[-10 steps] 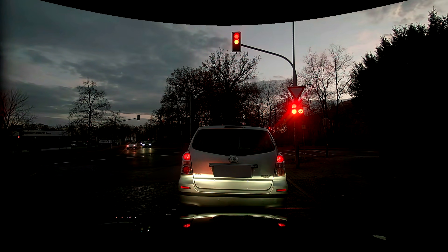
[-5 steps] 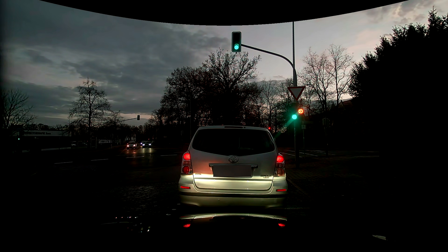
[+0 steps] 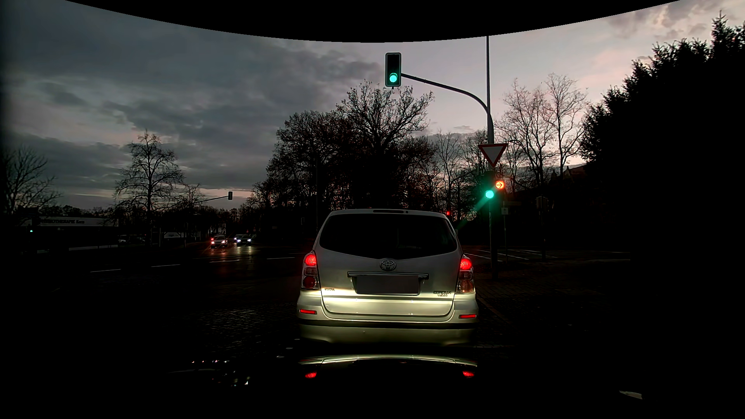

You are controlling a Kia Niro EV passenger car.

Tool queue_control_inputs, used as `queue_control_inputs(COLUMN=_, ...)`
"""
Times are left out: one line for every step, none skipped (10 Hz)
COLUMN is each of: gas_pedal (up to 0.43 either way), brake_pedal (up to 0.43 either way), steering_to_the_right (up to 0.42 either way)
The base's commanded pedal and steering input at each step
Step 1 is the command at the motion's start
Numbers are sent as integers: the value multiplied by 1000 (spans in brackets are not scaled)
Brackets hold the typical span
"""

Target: Follow the waypoints while adhering to traffic rules and regulations

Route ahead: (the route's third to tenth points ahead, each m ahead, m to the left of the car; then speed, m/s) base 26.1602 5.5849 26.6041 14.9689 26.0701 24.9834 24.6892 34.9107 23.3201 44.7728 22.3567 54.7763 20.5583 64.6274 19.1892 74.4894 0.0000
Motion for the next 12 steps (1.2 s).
queue_control_inputs(gas_pedal=0, brake_pedal=341, steering_to_the_right=-1)
queue_control_inputs(gas_pedal=0, brake_pedal=341, steering_to_the_right=0)
queue_control_inputs(gas_pedal=0, brake_pedal=341, steering_to_the_right=-1)
queue_control_inputs(gas_pedal=0, brake_pedal=341, steering_to_the_right=-1)
queue_control_inputs(gas_pedal=0, brake_pedal=341, steering_to_the_right=-1)
queue_control_inputs(gas_pedal=0, brake_pedal=341, steering_to_the_right=-1)
queue_control_inputs(gas_pedal=0, brake_pedal=293, steering_to_the_right=-1)
queue_control_inputs(gas_pedal=0, brake_pedal=189, steering_to_the_right=0)
queue_control_inputs(gas_pedal=0, brake_pedal=43, steering_to_the_right=-1)
queue_control_inputs(gas_pedal=0, brake_pedal=0, steering_to_the_right=0)
queue_control_inputs(gas_pedal=0, brake_pedal=0, steering_to_the_right=0)
queue_control_inputs(gas_pedal=0, brake_pedal=0, steering_to_the_right=0)
